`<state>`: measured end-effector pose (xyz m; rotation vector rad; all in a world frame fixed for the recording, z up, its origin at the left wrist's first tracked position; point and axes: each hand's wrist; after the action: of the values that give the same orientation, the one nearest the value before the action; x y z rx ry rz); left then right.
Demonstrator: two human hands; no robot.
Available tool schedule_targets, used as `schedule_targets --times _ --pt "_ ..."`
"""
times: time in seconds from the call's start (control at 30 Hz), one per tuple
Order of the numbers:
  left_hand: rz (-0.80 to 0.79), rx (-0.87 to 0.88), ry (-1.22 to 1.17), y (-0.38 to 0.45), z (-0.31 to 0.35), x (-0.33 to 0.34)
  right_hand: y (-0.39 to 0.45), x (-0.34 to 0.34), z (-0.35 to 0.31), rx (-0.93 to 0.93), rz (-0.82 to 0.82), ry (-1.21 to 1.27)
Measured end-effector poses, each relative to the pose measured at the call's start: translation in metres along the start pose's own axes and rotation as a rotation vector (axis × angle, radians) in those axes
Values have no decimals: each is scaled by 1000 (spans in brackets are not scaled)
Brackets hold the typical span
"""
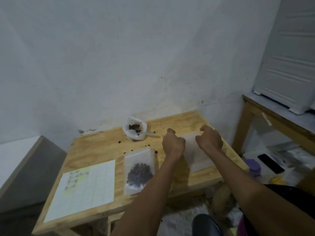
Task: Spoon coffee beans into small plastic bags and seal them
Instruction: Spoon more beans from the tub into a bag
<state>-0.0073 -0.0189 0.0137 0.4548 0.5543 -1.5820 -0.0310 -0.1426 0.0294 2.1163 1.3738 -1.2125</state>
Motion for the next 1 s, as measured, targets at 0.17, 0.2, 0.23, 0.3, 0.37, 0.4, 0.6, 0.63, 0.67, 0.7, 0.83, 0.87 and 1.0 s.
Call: schedule_targets --times 0.17,0.2,0.23,0.3,0.37,0.4,0.6,0.63,0.67,0.7,0.83,0.87,1.0 --pt "39 -104 -597 7 13 -12 -1 -16 -13 -37 74 240" --pt "38 -118 -729 8 18 -18 -1 -21 -18 -52 66 319" --pt "43 -120 -811 9 21 -26 -1 -27 -23 -74 50 405" --pt "61 -97 -900 11 24 -42 -3 -38 -35 -147 -27 612" --pt "43 -10 -926 11 23 -63 -10 -48 -49 -234 -172 816" --pt "16 46 -919 9 23 -75 -14 -52 -56 -274 -245 886" --pt "-3 268 -732 -4 3 -141 -35 -49 -103 -469 -496 697" --pt "26 293 -715 -7 0 -149 -40 -45 -112 -490 -515 641" --pt "52 316 -700 -9 -4 -157 -45 -41 -121 -507 -526 601" --pt "76 336 -692 -10 -9 -165 -50 -36 -130 -523 -528 577" --pt "285 396 -533 -11 -24 -189 -66 -22 -164 -572 -431 527" --pt "365 402 -468 -12 -26 -193 -68 -19 -171 -576 -406 523" --pt "389 394 -477 -20 -25 -207 -78 -8 -189 -589 -329 519"
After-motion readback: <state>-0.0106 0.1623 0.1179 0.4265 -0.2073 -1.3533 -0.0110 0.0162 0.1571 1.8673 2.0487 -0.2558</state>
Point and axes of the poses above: each hand's wrist, its own y-axis towards the middle knuckle, its own x-axis out of the palm, z = x × y, and after that the axes turned 10 degrees about -z, right-handed
